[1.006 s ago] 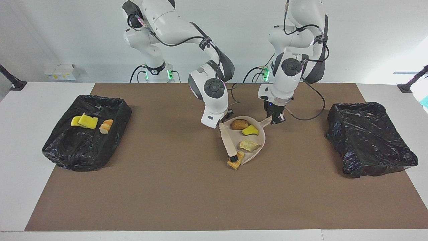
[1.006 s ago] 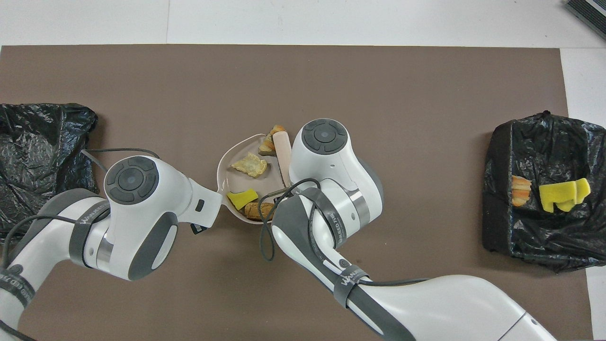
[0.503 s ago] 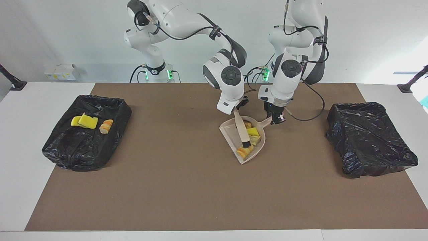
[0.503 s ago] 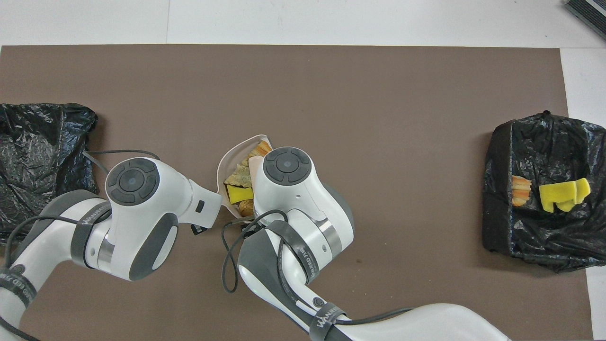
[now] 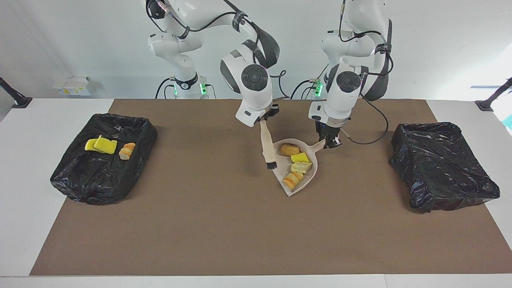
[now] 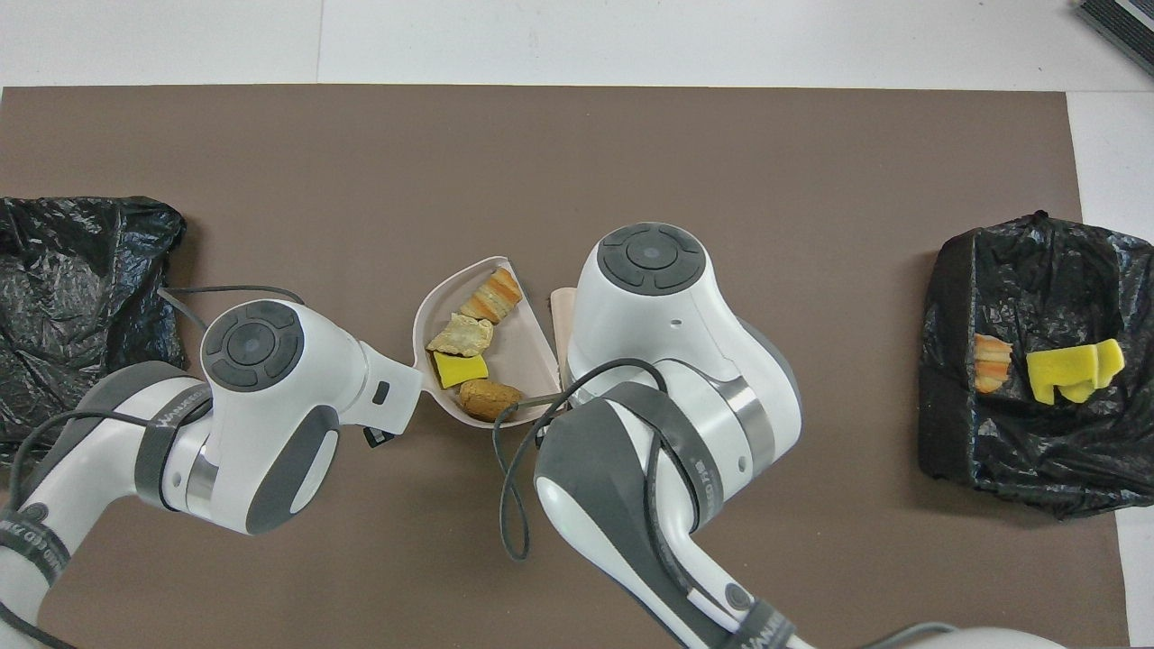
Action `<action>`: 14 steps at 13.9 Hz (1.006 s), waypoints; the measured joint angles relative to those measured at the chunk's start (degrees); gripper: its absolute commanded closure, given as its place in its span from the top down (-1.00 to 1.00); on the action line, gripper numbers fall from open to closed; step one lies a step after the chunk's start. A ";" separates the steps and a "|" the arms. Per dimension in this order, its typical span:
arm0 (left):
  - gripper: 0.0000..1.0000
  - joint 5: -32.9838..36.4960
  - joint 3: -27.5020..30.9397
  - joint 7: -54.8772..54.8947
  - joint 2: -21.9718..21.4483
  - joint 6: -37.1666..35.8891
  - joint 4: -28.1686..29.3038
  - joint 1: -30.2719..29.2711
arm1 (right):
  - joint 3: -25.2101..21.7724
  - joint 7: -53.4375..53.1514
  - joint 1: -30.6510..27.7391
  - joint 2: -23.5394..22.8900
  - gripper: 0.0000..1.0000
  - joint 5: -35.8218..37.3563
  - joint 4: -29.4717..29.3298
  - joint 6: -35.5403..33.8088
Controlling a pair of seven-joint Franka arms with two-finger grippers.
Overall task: Sweep and dump trash in bin
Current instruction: 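Push the last crumbs into the dustpan with the brush in the right gripper, then lift the dustpan with the left gripper while the right gripper withdraws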
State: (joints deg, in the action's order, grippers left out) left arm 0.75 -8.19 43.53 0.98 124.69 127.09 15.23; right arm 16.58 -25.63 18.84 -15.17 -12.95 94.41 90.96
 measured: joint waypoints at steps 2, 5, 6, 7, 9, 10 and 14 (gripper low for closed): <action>1.00 0.00 -0.08 -0.07 0.00 0.00 0.04 0.00 | 0.12 -3.19 0.54 2.47 -1.00 -0.03 0.84 -3.23; 1.00 -0.01 -0.12 -0.15 0.00 0.04 0.05 0.00 | 0.37 -6.03 3.51 5.29 -1.00 -0.05 5.72 -1.59; 1.00 -0.02 -0.13 -0.20 0.02 0.05 0.09 0.00 | 0.42 -6.85 4.45 6.44 -1.00 -0.07 8.34 0.86; 1.00 -0.02 -0.19 -0.43 0.14 0.16 0.24 0.01 | 0.43 -7.40 5.34 7.79 -1.00 -0.10 11.43 3.51; 0.87 -0.03 -0.35 -1.13 1.02 1.65 0.79 0.06 | 0.49 -7.73 6.42 10.36 -1.00 -0.15 16.87 7.01; 0.37 -0.03 -0.43 -1.53 1.48 2.09 0.84 0.08 | 0.49 -7.73 6.46 11.19 -1.00 -0.16 18.32 7.67; -1.00 -0.05 -0.50 -3.37 1.93 2.33 0.84 0.11 | 0.38 -7.73 6.32 12.67 -1.00 -0.20 20.27 8.07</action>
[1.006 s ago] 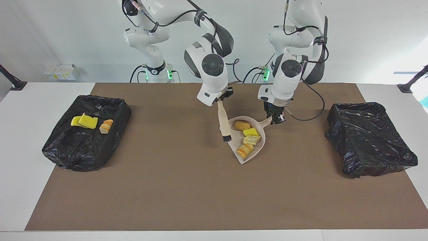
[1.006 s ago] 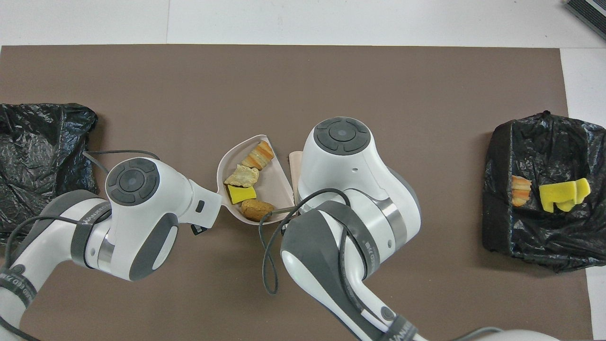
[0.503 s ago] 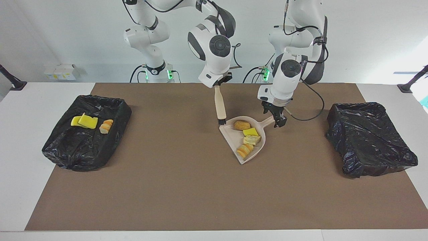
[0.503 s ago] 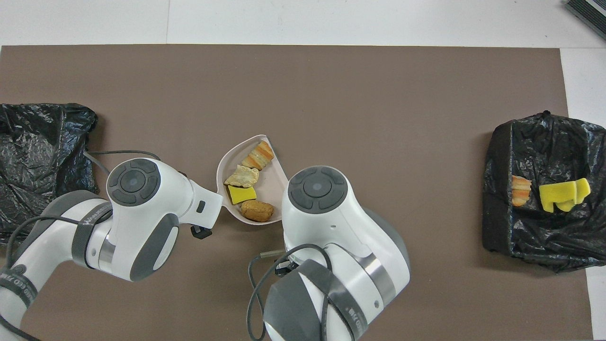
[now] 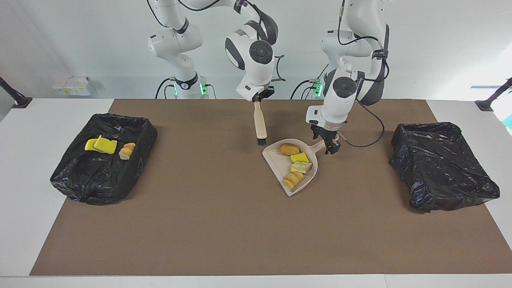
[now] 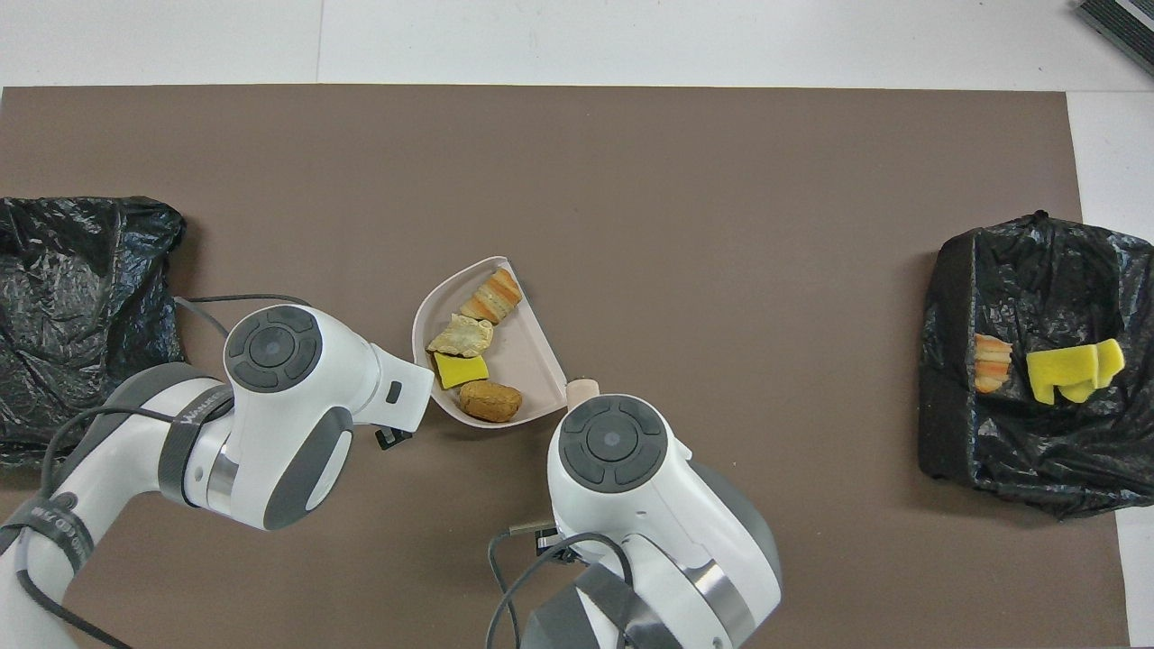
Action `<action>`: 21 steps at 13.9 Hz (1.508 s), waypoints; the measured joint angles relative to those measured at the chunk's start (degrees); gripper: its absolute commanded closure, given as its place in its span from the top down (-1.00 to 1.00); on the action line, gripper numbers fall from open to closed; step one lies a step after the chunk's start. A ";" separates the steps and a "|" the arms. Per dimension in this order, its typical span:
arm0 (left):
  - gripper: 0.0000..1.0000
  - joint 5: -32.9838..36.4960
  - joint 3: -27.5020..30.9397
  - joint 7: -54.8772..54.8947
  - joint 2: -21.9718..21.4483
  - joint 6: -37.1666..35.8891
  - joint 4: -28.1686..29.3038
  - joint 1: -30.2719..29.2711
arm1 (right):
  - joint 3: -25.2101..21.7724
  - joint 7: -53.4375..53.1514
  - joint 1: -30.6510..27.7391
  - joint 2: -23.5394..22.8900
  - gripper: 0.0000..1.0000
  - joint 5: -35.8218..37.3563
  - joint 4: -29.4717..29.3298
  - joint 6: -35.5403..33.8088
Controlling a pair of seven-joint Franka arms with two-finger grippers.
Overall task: Sweep and dump trash in bin
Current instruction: 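Lift the dustpan with the left gripper while the right gripper withdraws, then carry the dustpan with the left gripper toward the nearer black bag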
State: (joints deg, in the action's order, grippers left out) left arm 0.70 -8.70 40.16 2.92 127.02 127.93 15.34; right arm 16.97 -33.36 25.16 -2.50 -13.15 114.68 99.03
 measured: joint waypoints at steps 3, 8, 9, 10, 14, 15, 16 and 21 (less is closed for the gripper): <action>-1.00 -0.03 0.10 -1.15 0.00 -0.06 -0.03 -0.06 | 0.09 0.00 1.01 1.51 -1.00 -1.24 3.36 0.63; -1.00 -0.04 0.51 -6.17 -0.65 -4.67 -2.53 -1.05 | 0.28 -5.06 7.75 0.65 -1.00 -1.56 7.41 9.71; -1.00 -0.04 0.57 -6.22 -1.05 -6.10 -3.79 -1.76 | 0.30 -6.52 8.94 -0.19 -1.00 -1.56 7.66 11.09; -1.00 -0.04 0.61 -6.22 -1.63 -6.95 -4.92 -2.66 | 0.30 -7.72 9.73 -1.16 -1.00 -1.56 7.79 12.03; -1.00 -0.04 0.81 -6.22 -6.30 -8.91 -6.76 -7.25 | 0.19 -8.19 9.90 -3.21 -1.00 -1.56 7.81 12.80; -1.00 -0.04 0.87 -6.22 -7.46 -10.05 -7.29 -8.62 | 0.20 -8.20 9.98 -3.81 -1.00 -1.57 7.87 14.03; -1.00 -0.04 0.90 -6.23 -8.10 -11.63 -8.22 -9.99 | 0.24 -8.27 10.06 -4.46 -0.23 -1.57 7.95 15.25; -1.00 -0.02 1.05 -3.76 -8.49 -21.67 -15.19 -20.68 | 0.03 -8.99 9.81 -5.24 1.00 -1.57 4.72 9.36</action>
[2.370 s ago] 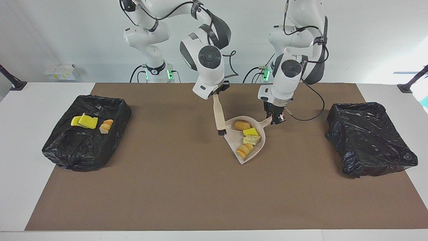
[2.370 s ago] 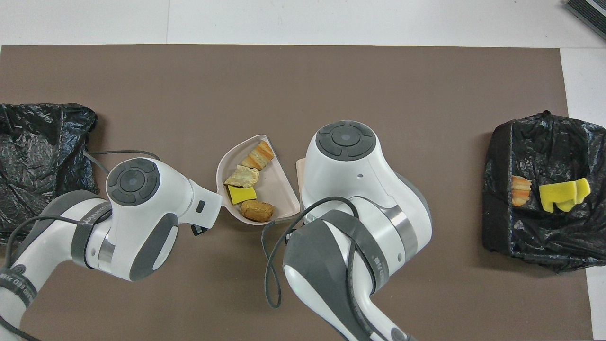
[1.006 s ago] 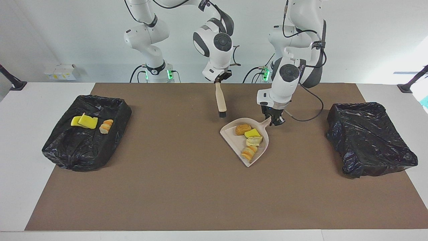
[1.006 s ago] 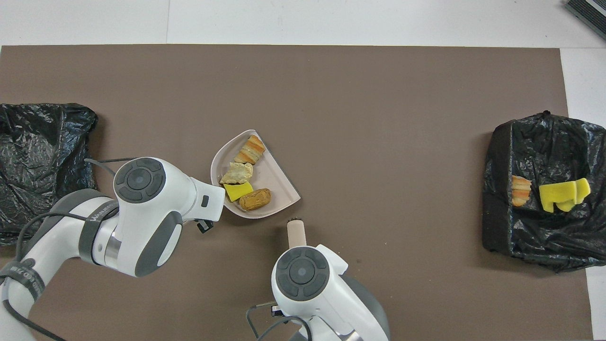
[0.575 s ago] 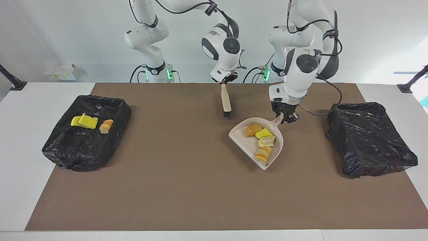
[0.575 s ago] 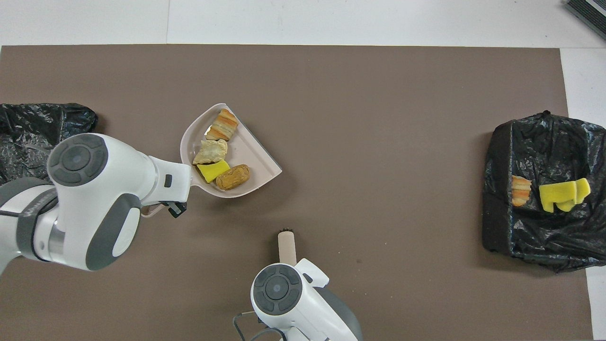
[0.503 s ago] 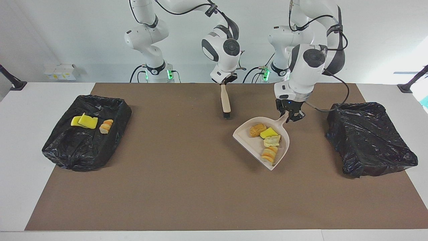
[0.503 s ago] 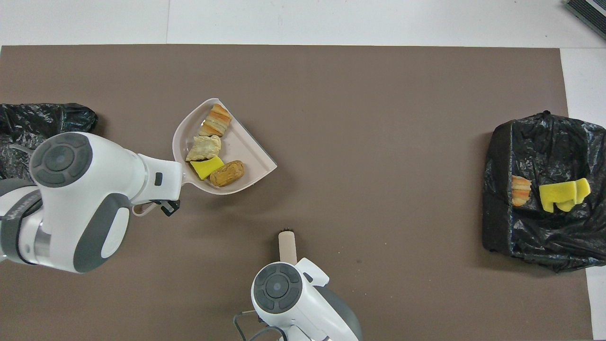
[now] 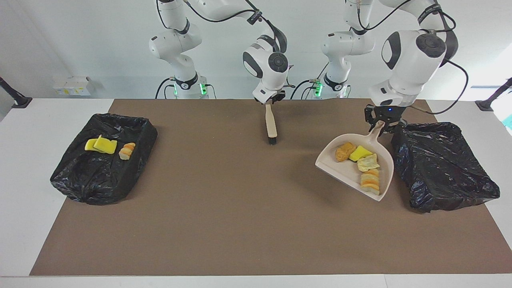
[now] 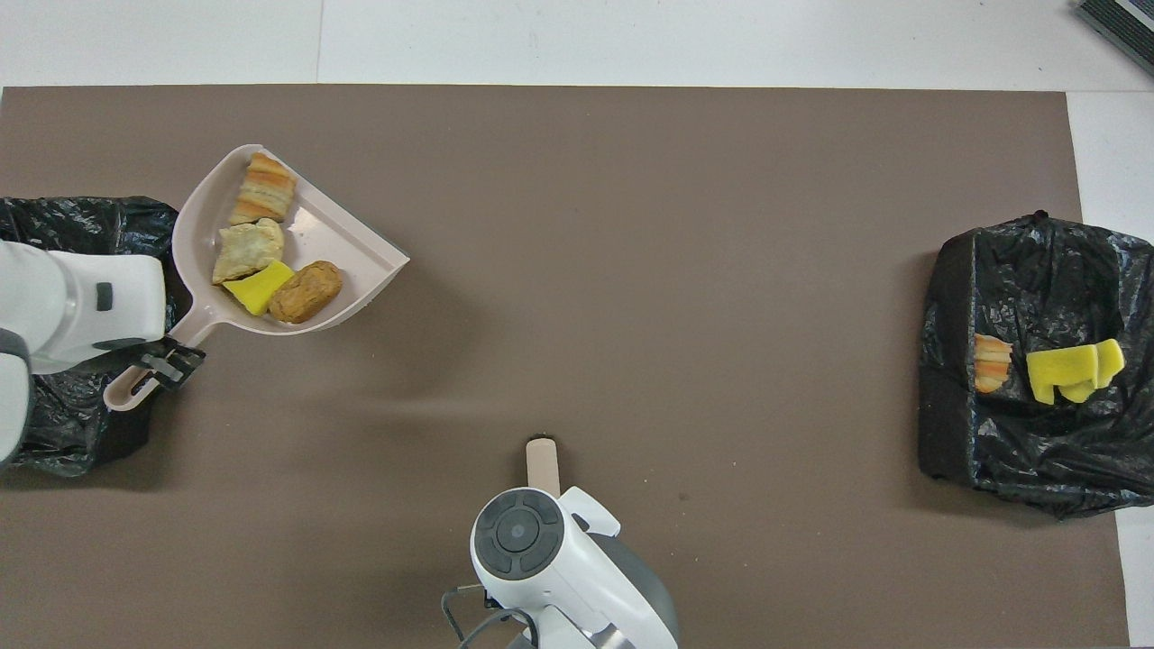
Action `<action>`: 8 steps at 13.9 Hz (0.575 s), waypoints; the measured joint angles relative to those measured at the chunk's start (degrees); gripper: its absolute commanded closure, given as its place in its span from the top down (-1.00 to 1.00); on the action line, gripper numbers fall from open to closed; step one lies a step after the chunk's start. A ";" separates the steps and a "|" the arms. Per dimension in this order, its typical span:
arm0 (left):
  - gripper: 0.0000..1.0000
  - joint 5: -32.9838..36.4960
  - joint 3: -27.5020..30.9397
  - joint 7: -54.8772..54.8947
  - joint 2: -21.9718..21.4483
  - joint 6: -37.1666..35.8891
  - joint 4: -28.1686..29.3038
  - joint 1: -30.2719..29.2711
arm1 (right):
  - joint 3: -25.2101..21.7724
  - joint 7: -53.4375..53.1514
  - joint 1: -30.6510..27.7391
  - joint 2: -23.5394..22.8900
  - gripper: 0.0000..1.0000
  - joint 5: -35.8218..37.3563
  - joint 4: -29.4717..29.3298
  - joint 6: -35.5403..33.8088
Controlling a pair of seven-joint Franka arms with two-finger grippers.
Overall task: Sweep and dump trash in bin
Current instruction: 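Carry the dustpan with the left gripper toward the nearer black bag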
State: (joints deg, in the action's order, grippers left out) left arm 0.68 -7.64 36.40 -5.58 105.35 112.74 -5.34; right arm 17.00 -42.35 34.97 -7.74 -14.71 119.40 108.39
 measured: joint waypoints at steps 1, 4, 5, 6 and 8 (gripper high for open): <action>-1.00 0.00 0.07 3.01 0.06 -1.49 -0.81 -2.57 | -0.22 0.00 -0.43 0.14 1.00 0.00 -1.62 -1.76; -1.00 0.08 0.27 15.33 0.48 -3.96 -2.78 -12.52 | -0.46 0.00 -2.42 0.60 1.00 0.59 -5.39 -4.94; -1.00 0.16 0.49 20.95 0.66 -3.99 -3.26 -16.09 | -0.61 0.25 -3.31 0.64 1.00 1.66 -7.46 -7.78; -1.00 1.02 0.78 26.76 0.91 -3.92 -3.79 -19.53 | -0.65 1.51 -4.90 0.77 1.00 2.96 -10.46 -11.93; -1.00 6.20 1.08 34.62 1.98 -3.77 -5.65 -23.82 | -0.78 8.30 -9.05 1.70 1.00 3.55 -14.92 -17.97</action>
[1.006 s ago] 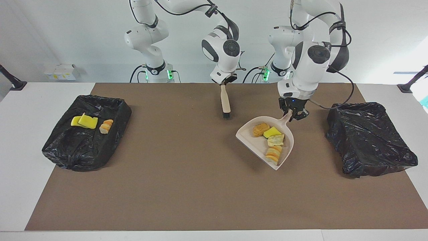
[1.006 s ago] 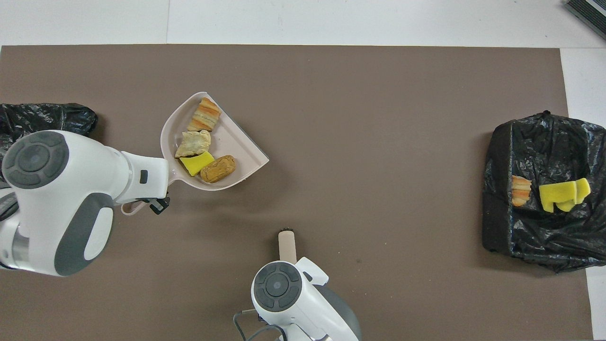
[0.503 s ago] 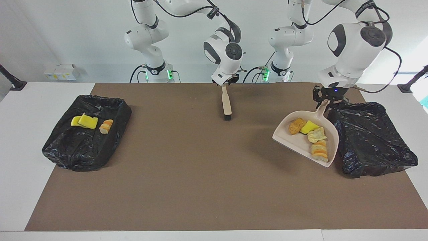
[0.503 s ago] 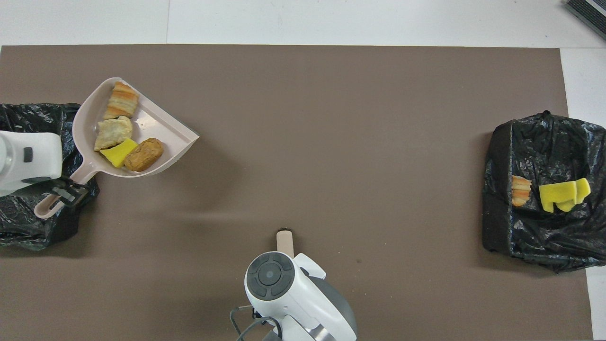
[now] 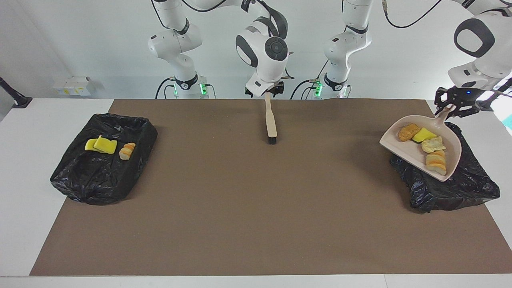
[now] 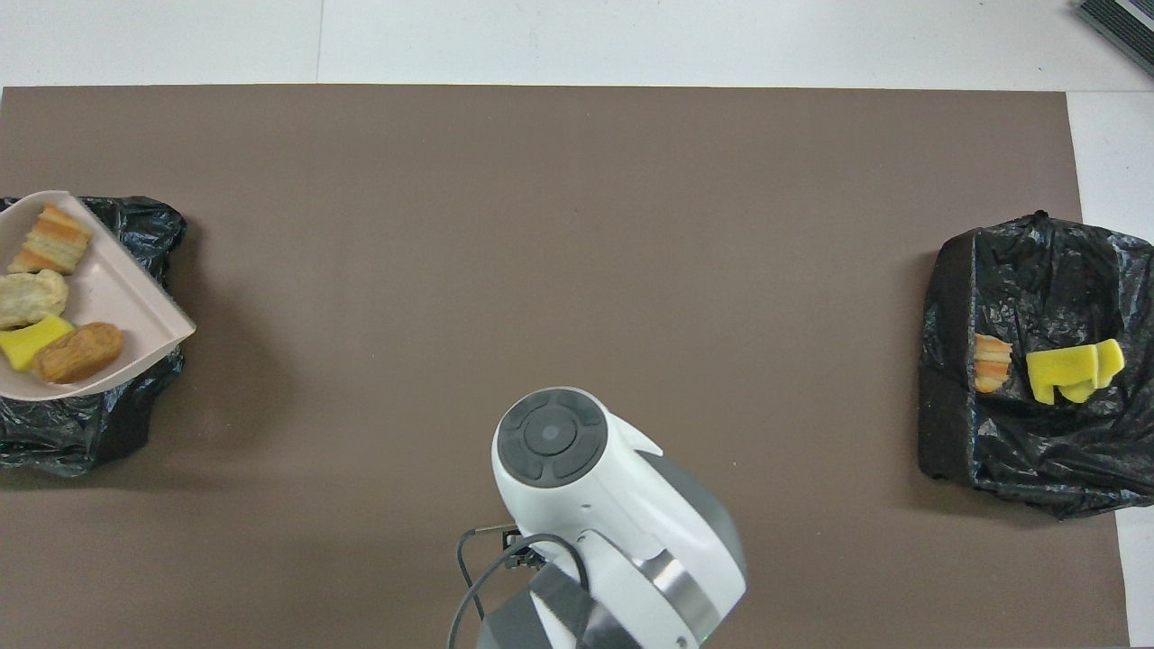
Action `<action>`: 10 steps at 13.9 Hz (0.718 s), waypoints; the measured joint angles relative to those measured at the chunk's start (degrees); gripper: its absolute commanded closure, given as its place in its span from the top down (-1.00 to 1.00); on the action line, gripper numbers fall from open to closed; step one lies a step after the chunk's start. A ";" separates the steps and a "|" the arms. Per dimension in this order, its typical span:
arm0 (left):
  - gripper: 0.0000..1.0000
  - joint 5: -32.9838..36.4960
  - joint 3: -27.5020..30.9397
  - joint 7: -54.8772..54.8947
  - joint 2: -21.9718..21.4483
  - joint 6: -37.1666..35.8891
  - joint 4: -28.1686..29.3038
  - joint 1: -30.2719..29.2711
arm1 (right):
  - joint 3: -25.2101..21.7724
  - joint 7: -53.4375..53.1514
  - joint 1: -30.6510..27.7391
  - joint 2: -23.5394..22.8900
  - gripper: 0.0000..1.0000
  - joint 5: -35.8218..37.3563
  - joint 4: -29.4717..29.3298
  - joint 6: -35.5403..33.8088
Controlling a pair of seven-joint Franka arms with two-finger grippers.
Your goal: Sweep and dump trash in bin
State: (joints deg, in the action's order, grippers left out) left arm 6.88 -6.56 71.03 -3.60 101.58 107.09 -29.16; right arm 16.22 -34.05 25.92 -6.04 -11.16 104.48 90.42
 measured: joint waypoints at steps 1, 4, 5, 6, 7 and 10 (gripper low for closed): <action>-1.00 3.30 0.04 2.94 1.05 0.21 -1.70 -1.42 | -0.12 3.81 -2.18 0.76 1.00 0.01 -1.21 -1.37; -1.00 13.62 0.03 9.94 5.59 2.86 -8.09 -4.28 | -0.36 10.52 -5.71 1.78 1.00 0.37 -3.69 -3.11; -1.00 17.44 0.04 11.15 7.15 3.45 -10.15 -4.51 | -0.37 12.49 -6.36 1.79 1.00 1.25 -5.09 -4.16; -1.00 20.77 -0.07 11.58 8.39 3.76 -11.69 -4.51 | -0.37 14.40 -7.26 1.82 1.00 2.06 -6.70 -5.59; -1.00 23.64 -0.38 11.77 9.22 4.47 -12.54 -4.49 | -0.38 16.53 -8.50 1.88 1.00 3.04 -8.36 -7.38; -1.00 31.56 -1.65 11.96 10.17 7.06 -13.21 -3.45 | -0.56 24.62 -13.06 2.49 1.00 6.59 -11.49 -11.90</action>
State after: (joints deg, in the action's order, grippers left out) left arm 38.44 -8.21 82.99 6.57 108.64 93.88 -32.61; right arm 15.65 -9.42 12.86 -3.55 -4.57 92.99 78.52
